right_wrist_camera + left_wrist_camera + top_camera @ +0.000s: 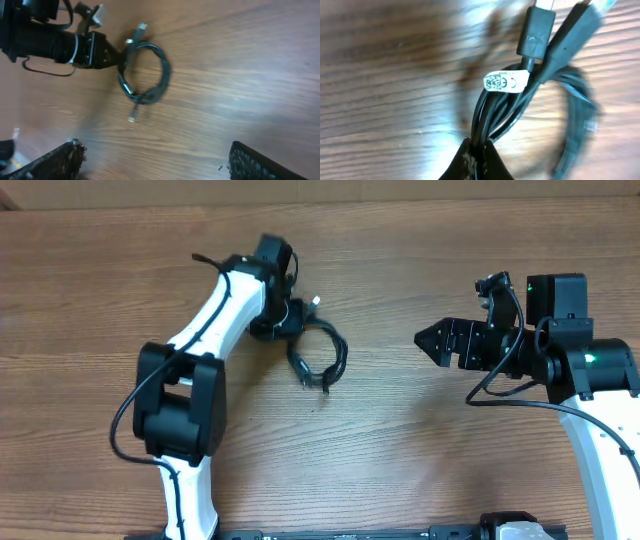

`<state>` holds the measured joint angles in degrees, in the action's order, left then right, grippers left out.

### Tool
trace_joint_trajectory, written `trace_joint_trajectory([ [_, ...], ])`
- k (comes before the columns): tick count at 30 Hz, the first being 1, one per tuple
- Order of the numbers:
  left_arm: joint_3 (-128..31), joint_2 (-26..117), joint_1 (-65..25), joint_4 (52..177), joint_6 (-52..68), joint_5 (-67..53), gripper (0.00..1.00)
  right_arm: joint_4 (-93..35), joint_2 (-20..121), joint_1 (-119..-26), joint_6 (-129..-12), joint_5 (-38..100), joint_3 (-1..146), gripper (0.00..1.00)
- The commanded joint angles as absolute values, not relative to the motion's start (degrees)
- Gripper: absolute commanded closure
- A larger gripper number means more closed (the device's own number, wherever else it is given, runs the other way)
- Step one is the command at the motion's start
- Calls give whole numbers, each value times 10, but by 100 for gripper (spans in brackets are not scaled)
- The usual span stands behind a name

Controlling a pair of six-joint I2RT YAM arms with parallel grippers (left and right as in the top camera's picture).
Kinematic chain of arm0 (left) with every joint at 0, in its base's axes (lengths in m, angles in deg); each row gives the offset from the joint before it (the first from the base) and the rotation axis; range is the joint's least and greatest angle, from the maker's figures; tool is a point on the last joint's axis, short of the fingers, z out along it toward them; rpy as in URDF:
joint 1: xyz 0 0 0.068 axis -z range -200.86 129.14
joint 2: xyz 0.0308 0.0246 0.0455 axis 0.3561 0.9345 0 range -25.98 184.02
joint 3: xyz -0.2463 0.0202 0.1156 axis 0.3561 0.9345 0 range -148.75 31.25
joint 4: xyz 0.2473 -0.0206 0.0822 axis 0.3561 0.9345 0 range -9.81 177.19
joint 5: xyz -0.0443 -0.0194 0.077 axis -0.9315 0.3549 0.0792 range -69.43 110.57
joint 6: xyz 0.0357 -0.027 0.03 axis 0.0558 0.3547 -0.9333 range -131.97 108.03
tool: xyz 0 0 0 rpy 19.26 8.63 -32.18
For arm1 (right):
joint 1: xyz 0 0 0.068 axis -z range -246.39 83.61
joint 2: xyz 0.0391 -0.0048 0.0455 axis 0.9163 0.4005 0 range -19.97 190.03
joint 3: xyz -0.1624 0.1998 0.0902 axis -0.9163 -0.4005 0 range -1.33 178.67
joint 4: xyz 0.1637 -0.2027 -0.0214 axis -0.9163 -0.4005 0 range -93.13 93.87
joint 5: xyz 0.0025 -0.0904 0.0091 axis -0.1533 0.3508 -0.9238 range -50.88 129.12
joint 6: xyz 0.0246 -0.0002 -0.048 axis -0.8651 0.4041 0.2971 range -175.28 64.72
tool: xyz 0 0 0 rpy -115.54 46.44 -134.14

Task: Untangle cables
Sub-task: 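Lift the bundle with the left gripper toward the right gripper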

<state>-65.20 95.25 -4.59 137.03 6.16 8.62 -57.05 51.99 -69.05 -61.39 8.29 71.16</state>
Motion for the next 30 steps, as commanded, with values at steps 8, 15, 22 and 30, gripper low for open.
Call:
trace_joint_trajectory([
  [8,-719,801,-50,1389,-179,-196,96,-519,526,-703,-678,5,720,13],
  [15,-719,801,-63,1389,-170,-324,96,-515,573,-754,-773,77,720,28],
  [22,-719,801,-82,1391,-52,-391,96,-505,664,-778,-808,127,716,28],
  [30,-719,801,-90,1402,-40,-583,96,-468,713,-776,-808,168,717,31],
])
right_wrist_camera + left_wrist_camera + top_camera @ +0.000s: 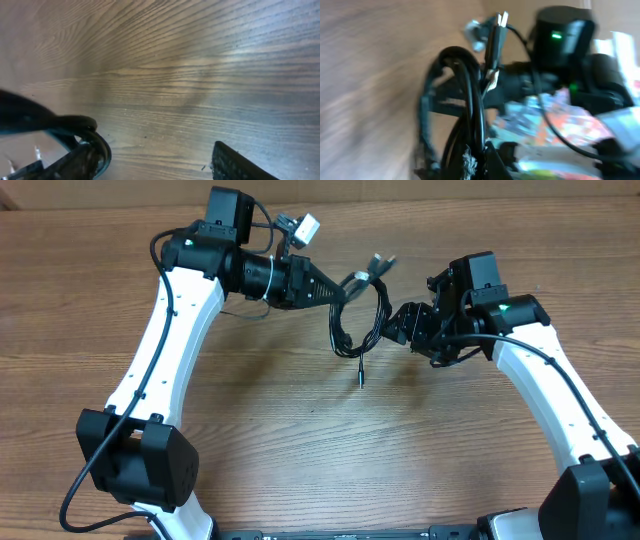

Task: Untangle cables
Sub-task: 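Lift the bundle with the left gripper toward the right gripper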

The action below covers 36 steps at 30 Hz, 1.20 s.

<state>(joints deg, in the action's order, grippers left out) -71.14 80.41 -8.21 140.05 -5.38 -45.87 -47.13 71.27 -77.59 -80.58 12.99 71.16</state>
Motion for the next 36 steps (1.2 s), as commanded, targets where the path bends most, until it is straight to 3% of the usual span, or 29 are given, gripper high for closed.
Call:
trace_joint_trajectory([
  [1,-719,801,-93,1400,-40,-618,96,-469,714,-776,-808,191,717,31],
  [4,-719,801,-101,1393,-39,-701,96,-484,714,-776,-808,249,717,31],
  [11,-719,801,-122,1387,-27,-641,96,-516,714,-776,-805,272,717,30],
  [14,-719,801,-121,1389,-12,-586,96,-519,712,-776,-749,184,719,26],
  [18,-719,801,-119,1395,-12,-573,96,-513,707,-776,-637,-57,743,25],
  [23,-719,801,-126,1445,-6,-447,96,-478,703,-776,-649,-163,764,29],
  [29,-719,801,-126,1452,4,-362,96,-401,703,-776,-804,-108,764,32],
  [31,-719,801,-126,1454,71,-310,96,-384,703,-781,-890,-22,763,31],
  [35,-719,801,-127,1433,267,-268,96,-368,704,-802,-924,42,760,31],
  [36,-719,801,-126,1429,362,-268,96,-367,705,-811,-924,55,759,31],
])
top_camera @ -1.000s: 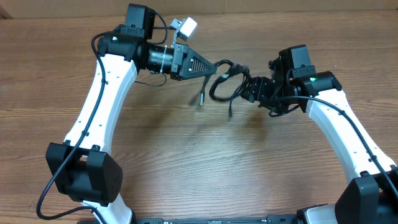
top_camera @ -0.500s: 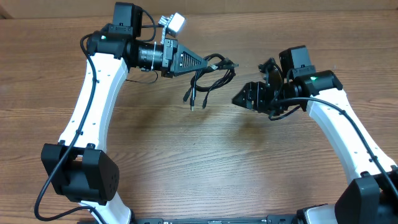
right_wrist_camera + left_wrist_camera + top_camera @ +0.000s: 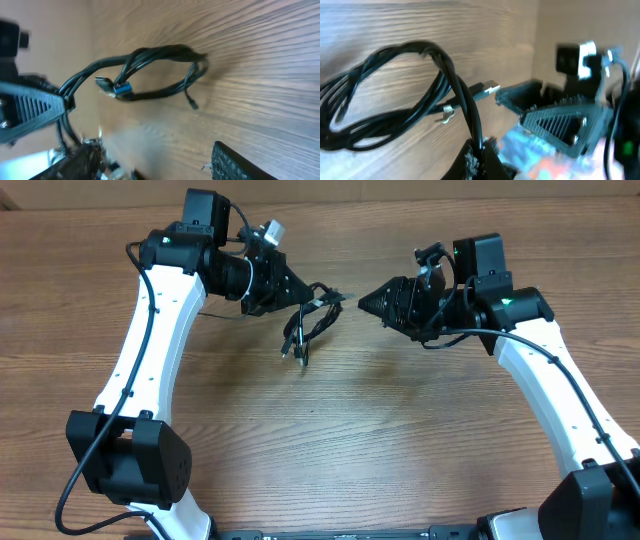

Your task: Untangle cables

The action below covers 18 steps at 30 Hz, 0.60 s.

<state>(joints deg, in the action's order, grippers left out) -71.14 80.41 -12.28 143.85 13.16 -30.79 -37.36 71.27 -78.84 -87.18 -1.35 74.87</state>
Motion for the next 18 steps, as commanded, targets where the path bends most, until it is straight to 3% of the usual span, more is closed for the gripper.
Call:
trace_joint_trajectory([
  [1,-719,801,-127,1429,437,-269,96,-368,706,-818,-923,67,759,31],
  [6,-719,801,-125,1395,725,-333,95,-363,707,-850,-893,115,759,31],
  [11,-719,801,-122,1306,786,-416,96,-330,734,-876,-862,134,759,31],
  [18,-719,801,-122,1283,809,-438,96,-247,753,-880,-751,36,759,27],
])
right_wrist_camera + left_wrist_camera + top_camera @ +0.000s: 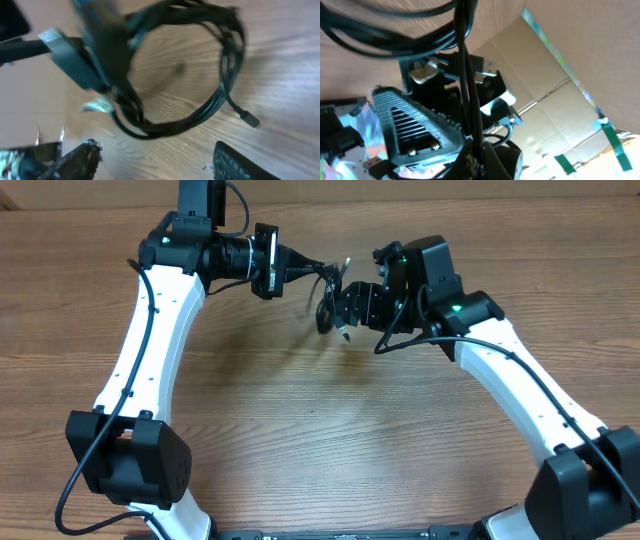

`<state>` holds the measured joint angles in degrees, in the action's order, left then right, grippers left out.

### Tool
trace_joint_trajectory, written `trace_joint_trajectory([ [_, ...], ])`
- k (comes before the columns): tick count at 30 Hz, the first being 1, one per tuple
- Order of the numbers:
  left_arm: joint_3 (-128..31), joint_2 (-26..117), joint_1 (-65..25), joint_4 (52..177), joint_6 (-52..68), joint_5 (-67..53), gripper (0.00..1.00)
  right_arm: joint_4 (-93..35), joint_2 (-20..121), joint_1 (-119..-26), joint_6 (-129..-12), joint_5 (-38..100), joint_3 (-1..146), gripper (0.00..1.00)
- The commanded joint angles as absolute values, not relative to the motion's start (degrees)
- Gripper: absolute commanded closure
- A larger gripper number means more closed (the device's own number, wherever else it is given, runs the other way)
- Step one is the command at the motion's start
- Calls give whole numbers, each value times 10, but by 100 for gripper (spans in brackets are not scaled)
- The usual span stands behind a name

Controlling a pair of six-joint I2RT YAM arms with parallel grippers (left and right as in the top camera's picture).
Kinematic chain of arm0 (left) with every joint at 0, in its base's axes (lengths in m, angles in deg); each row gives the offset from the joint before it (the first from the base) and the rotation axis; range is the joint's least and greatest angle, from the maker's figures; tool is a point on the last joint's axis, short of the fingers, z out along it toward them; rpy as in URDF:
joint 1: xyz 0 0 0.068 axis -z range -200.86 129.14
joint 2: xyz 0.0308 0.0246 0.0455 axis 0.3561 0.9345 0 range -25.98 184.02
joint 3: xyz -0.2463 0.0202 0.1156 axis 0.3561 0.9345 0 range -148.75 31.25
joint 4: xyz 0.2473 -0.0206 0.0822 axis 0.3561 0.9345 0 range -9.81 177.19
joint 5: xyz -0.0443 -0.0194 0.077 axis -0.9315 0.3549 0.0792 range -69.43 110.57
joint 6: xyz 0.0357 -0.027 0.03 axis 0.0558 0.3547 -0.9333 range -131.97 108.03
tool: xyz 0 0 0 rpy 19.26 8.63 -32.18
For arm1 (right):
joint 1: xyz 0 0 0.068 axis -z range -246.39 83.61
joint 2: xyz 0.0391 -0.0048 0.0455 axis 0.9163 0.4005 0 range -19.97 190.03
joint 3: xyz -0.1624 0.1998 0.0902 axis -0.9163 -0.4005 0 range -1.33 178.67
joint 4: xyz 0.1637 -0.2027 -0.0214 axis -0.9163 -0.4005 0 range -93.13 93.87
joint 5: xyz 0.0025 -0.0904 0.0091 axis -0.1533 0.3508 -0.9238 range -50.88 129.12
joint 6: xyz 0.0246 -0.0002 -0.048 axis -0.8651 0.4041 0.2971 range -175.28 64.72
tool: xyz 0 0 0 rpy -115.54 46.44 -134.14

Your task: Untangle cables

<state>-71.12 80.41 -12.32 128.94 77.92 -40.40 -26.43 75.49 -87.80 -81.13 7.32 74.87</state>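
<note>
A black cable bundle (330, 292) hangs coiled above the wooden table, held up by my left gripper (305, 270), which is shut on several of its strands (468, 100). In the right wrist view the coil (200, 75) fills the frame, with a silver USB plug (62, 47) at the left and a small plug (248, 120) dangling at the right. My right gripper (346, 306) is open right beside the coil, its fingers (240, 162) wide apart below the loop with nothing between them. Its ribbed pad (415, 130) shows in the left wrist view.
The wooden table (330, 440) lies under both arms. Cardboard boxes with green tape (570, 120) stand beyond the table's far edge. Both arms reach inward and nearly meet at the table's upper middle.
My left gripper has lifted and shifted the bundle to the right. My right gripper has moved left, from a hand's width away to right up against the coil, still open.
My left gripper was shut on the cable low over the table at the left, the right gripper far off. Then both met at the raised bundle, then stood apart with the coil hanging from the left gripper. Now the right gripper is at the coil again.
</note>
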Motion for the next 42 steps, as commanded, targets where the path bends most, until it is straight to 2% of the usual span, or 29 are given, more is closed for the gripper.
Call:
trace_joint_trajectory([
  [1,-719,801,-122,1278,809,-440,95,-245,756,-880,-744,36,759,27],
  [12,-719,801,-122,1248,820,-453,95,-192,797,-900,-772,8,759,28],
  [19,-719,801,-121,1245,824,-453,96,-132,801,-904,-843,48,759,28],
  [27,-719,801,-111,1245,823,-455,96,-121,821,-908,-871,140,759,46],
  [30,-719,801,-110,1245,797,-455,96,-133,824,-907,-869,166,759,64],
  [34,-719,801,-114,1244,687,-453,96,-152,822,-895,-868,166,759,77],
  [37,-719,801,-127,1245,475,-448,96,-195,814,-880,-851,163,759,88],
  [39,-719,801,-139,1257,298,-455,96,-236,801,-868,-829,163,759,89],
  [42,-719,801,-149,1294,146,-443,96,-296,778,-855,-787,144,759,89],
])
